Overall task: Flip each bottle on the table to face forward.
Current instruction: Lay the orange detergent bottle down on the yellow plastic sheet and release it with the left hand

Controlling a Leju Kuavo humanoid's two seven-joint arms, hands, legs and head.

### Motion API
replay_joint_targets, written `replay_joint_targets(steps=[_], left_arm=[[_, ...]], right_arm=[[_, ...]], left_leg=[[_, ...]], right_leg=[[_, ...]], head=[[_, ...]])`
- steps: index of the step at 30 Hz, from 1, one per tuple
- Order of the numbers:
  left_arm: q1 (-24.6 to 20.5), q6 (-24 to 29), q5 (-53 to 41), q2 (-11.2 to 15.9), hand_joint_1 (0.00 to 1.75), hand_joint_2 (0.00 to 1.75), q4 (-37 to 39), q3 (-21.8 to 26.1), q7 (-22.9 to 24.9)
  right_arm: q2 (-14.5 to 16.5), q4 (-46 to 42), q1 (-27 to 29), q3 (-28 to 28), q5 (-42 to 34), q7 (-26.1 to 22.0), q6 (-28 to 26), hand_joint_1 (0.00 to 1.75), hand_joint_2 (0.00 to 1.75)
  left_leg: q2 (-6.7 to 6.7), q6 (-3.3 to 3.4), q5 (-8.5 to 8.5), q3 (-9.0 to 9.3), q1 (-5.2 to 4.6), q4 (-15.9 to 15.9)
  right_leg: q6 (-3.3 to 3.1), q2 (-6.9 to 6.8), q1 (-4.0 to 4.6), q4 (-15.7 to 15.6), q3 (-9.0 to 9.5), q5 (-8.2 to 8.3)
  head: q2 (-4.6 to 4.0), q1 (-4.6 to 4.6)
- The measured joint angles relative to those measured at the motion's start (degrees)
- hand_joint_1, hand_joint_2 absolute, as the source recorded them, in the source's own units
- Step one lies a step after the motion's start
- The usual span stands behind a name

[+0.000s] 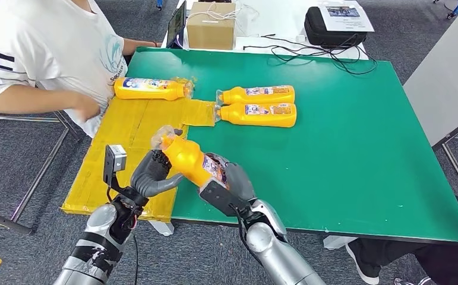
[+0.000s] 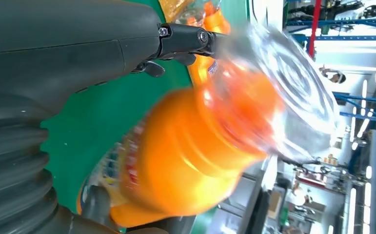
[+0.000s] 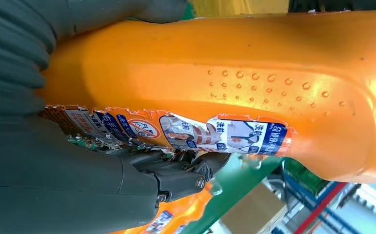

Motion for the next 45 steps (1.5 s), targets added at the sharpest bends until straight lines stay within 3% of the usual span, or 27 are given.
replay_joint_targets(steps=[12, 18, 20, 22, 24, 27, 31, 36, 45], left_arm=[[-2.6, -0.3, -0.1, 0.0, 0.0, 1.75, 0.8, -1.0, 2.1], [-5.7, -3.2, 2.2, 0.1, 0.0, 1.75, 5.9, -1.7, 3.8], [-7.1, -4.3, 3.1, 0.1, 0.58, 1.75, 8.3, -1.8, 3.8], [-8.4, -4.9, 3.5, 0.1, 1.45, 1.75, 10.5, -2.0, 3.5], [-9.5, -5.3, 3.7, 0.1, 1.75, 1.75, 12.4, -2.1, 3.0], [-10.7, -4.5, 3.9, 0.1, 1.75, 1.75, 14.4, -2.1, 2.5], [-11.4, -2.8, 4.3, 0.0, 1.75, 1.75, 15.6, -2.0, 2.3], [-11.5, -0.5, 6.1, -0.8, 1.75, 1.75, 15.8, -1.0, 2.1], [-8.6, 9.1, 11.0, -3.3, 1.75, 1.75, 9.7, 3.3, 3.2]], right_arm=[[2.8, 9.2, -8.8, 5.7, 2.8, 2.3, 4.0, 1.75, 1.75], [3.9, 10.4, -10.9, 7.8, 2.9, 2.2, 4.1, 1.75, 1.75], [4.2, 10.8, -11.6, 8.2, 2.8, 2.3, 4.1, 1.75, 1.75], [4.3, 11.4, -12.1, 8.5, 2.5, 2.5, 4.1, 1.75, 1.75], [4.3, 11.9, -12.6, 8.7, 2.1, 2.5, 4.1, 1.75, 1.75], [4.3, 12.3, -13.1, 8.8, 1.3, 2.7, 3.7, 1.75, 1.75], [4.4, 12.5, -13.3, 8.9, 0.6, 2.9, 3.0, 0.21, 1.75], [4.6, 12.5, -13.3, 8.9, -0.3, 3.2, 1.3, 0.0, 1.75], [4.2, 7.9, -10.0, 6.4, -4.9, 2.9, -3.3, 0.0, 1.75]], left_leg=[[-0.01, 0.0, 0.04, -0.01, 0.01, 0.0], [-0.02, 0.0, 0.03, -0.03, 0.0, 0.0], [-0.06, 0.0, 0.04, -0.03, 0.0, 0.0], [-0.1, 0.0, 0.05, -0.03, 0.0, 0.0], [-0.11, 0.0, 0.05, -0.03, 0.0, 0.0], [-0.11, 0.0, 0.05, -0.04, 0.0, 0.0], [-0.11, 0.0, 0.04, -0.06, 0.0, 0.0], [-0.11, 0.0, 0.03, -0.07, 0.0, 0.0], [-0.07, 0.01, 0.02, -0.07, 0.0, 0.0]], right_leg=[[0.0, 0.0, 0.0, 0.0, -0.01, 0.01], [0.0, 0.0, 0.0, 0.0, -0.05, 0.01], [0.0, -0.02, 0.0, 0.0, -0.04, 0.01], [0.0, -0.02, 0.0, 0.0, -0.03, 0.02], [0.01, -0.02, 0.0, 0.0, -0.03, 0.03], [0.01, -0.02, 0.0, 0.0, -0.04, 0.03], [0.01, -0.02, 0.0, 0.0, -0.05, 0.02], [0.0, -0.02, 0.0, 0.0, -0.06, 0.01], [0.01, 0.0, 0.0, 0.0, -0.08, 0.02]], head=[[0.0, 0.02], [0.0, 0.02], [0.0, 0.02], [0.0, 0.02], [0.0, 0.02], [0.0, 0.01], [0.0, 0.01], [0.0, 0.02], [0.0, 0.02]])
